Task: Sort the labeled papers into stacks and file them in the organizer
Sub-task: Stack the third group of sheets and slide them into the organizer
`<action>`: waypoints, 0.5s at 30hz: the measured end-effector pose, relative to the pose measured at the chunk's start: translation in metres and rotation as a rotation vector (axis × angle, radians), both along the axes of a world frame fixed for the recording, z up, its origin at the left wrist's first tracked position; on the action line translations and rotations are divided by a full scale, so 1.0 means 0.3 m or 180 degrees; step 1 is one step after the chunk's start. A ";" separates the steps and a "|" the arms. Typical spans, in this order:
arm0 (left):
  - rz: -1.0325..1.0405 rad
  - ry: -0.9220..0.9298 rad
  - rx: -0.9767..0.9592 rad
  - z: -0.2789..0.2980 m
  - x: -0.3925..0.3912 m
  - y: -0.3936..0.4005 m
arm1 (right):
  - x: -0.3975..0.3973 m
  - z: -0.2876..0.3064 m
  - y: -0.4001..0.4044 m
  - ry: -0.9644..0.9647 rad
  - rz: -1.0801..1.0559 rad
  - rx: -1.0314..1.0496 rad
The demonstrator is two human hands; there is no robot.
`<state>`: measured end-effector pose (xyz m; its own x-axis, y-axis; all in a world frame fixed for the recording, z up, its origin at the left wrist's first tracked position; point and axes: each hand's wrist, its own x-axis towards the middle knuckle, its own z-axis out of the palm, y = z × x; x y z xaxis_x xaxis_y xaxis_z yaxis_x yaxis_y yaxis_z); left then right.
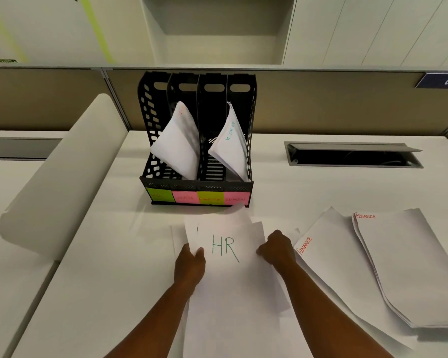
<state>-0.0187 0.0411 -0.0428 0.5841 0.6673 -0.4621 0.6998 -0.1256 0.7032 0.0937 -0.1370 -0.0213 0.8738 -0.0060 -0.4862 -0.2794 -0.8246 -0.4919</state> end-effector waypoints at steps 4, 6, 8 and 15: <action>0.0037 -0.0220 -0.0039 0.010 -0.013 0.003 | 0.027 0.007 -0.038 -0.0107 0.0067 0.0124; 0.0201 -0.0376 -0.0222 0.005 -0.023 0.012 | 0.036 0.010 -0.065 -0.0319 0.0026 0.0066; 0.0328 -0.0450 -0.0325 0.011 -0.033 0.018 | 0.047 0.017 -0.091 -0.0531 -0.0184 0.0091; -0.0079 -0.0399 -0.0343 0.010 -0.044 0.018 | 0.076 0.058 -0.109 -0.0950 -0.0751 0.0880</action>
<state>-0.0318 0.0464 -0.0398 0.6575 0.6024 -0.4527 0.6033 -0.0609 0.7952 0.1165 -0.1697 -0.0039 0.9660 -0.1270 -0.2254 -0.2566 -0.5822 -0.7715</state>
